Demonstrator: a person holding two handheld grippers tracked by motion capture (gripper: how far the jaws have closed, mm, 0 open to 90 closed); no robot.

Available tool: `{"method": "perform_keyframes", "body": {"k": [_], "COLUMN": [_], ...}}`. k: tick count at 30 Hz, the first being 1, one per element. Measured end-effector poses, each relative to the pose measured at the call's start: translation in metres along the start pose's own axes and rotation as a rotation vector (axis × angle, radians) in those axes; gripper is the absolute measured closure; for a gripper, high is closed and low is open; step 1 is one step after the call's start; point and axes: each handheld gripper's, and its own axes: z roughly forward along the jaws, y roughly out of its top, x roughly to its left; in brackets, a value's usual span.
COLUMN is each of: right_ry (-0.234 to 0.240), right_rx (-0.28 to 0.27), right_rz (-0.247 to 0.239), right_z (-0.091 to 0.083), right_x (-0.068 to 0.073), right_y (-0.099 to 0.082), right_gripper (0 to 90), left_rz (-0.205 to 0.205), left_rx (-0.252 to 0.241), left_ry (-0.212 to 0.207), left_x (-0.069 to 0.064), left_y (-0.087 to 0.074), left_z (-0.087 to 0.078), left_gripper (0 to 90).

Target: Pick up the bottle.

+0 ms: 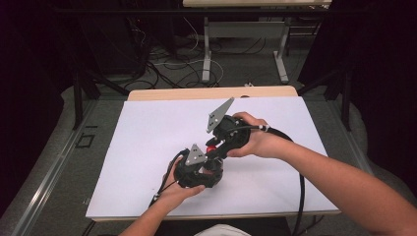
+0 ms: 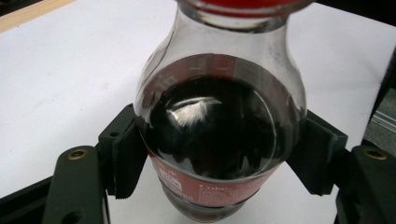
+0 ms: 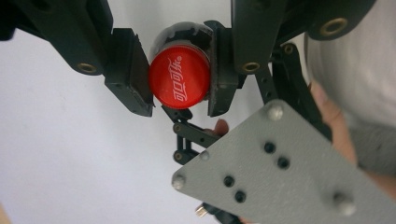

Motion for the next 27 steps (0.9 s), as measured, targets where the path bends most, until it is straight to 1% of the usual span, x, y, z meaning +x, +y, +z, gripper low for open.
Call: {"method": "perform_keyframes", "body": {"k": [1,2,3,4,5,6,7,8,9,10,11,12,13,14,15,17,18,19,20,21,22,23,24,25,26,27], "right_ry": [0.02,0.043,0.07,0.091,0.118,0.139,0.163,0.18,0.195,0.209,0.227,0.228,0.228,0.233,0.223,0.192,0.18,0.153,0.122,0.085,0.052,0.013,-0.024,-0.067,-0.097,-0.107], "right_rx": [0.011,0.024,0.029,0.039,0.04,0.053,0.063,0.065,0.079,0.085,0.078,0.085,0.085,0.078,0.082,0.081,0.083,0.078,0.082,0.088,0.084,0.082,0.086,0.093,0.1,0.094], "right_rz": [-0.042,-0.08,-0.105,-0.161,-0.204,-0.227,-0.262,-0.309,-0.324,-0.352,-0.4,-0.407,-0.407,-0.403,-0.39,-0.294,-0.234,-0.173,-0.127,-0.086,-0.072,-0.037,0.008,0.022,0.062,0.1], "right_z": [-0.001,-0.002,-0.002,-0.002,-0.002,-0.003,-0.003,-0.004,-0.004,-0.005,-0.004,-0.005,-0.005,-0.005,-0.005,-0.006,-0.007,-0.008,-0.01,-0.011,-0.012,-0.013,-0.014,-0.014,-0.014,-0.014], "right_x": [-0.001,-0.003,-0.003,-0.004,-0.005,-0.006,-0.007,-0.008,-0.008,-0.008,-0.009,-0.008,-0.008,-0.008,-0.008,-0.008,-0.008,-0.006,-0.006,-0.003,-0.001,0.002,0.005,0.008,0.012,0.015], "right_y": [0.0,0.001,0.001,0.002,0.002,0.002,0.003,0.003,0.003,0.004,0.005,0.005,0.005,0.004,0.005,0.006,0.006,0.007,0.008,0.009,0.01,0.01,0.011,0.012,0.013,0.013], "right_gripper": [60.9,60.9,60.9,60.8,60.8,60.8,60.8,60.8,60.7,60.7,60.6,60.6,60.6,60.3,59.9,46.4,42.5,40.3,39.8,40.1,40.3,41.1,42.0,42.9,43.9,44.7], "left_rz": [0.008,0.019,0.027,0.035,0.037,0.033,0.033,0.041,0.045,0.051,0.053,0.053,0.056,0.053,0.03,0.033,0.016,-0.001,-0.018,-0.018,-0.015,-0.024,-0.032,-0.039,-0.044,-0.044], "left_rx": [0.0,0.011,0.016,0.007,0.01,0.012,0.012,0.029,0.011,0.01,0.01,0.01,0.021,0.011,0.018,0.016,0.001,0.006,0.006,0.006,0.008,0.007,0.001,0.009,0.016,0.016], "left_ry": [-0.002,-0.012,-0.017,-0.012,-0.02,-0.03,-0.03,-0.049,-0.049,-0.051,-0.048,-0.048,-0.059,-0.051,-0.06,-0.056,-0.045,-0.033,-0.032,-0.032,-0.012,-0.005,0.001,0.002,0.002,0.002], "left_x": [-0.001,-0.002,-0.003,-0.005,-0.006,-0.008,-0.008,-0.009,-0.011,-0.012,-0.012,-0.012,-0.011,-0.012,-0.011,-0.009,-0.009,-0.007,-0.007,-0.007,-0.004,-0.003,-0.002,-0.001,0.0,0.0], "left_y": [0.0,0.0,0.0,0.0,0.0,0.0,0.0,0.001,0.0,0.0,0.001,0.001,0.001,0.001,0.001,0.002,0.001,0.001,0.001,0.001,0.001,0.001,0.001,0.001,0.001,0.001], "left_z": [0.0,-0.001,-0.001,0.0,0.0,0.0,0.0,-0.001,0.001,0.001,0.001,0.001,0.0,0.0,-0.001,-0.001,0.0,-0.001,-0.001,-0.001,-0.002,-0.002,-0.002,-0.003,-0.003,-0.003], "left_gripper": [29.8,29.8,29.8,29.9,29.8,29.9,29.8,29.8,29.8,29.8,29.8,29.8,29.8,29.8,29.8,29.8,29.8,29.8,29.8,29.8,29.8,29.8,29.8,29.8,29.8,29.8]}}
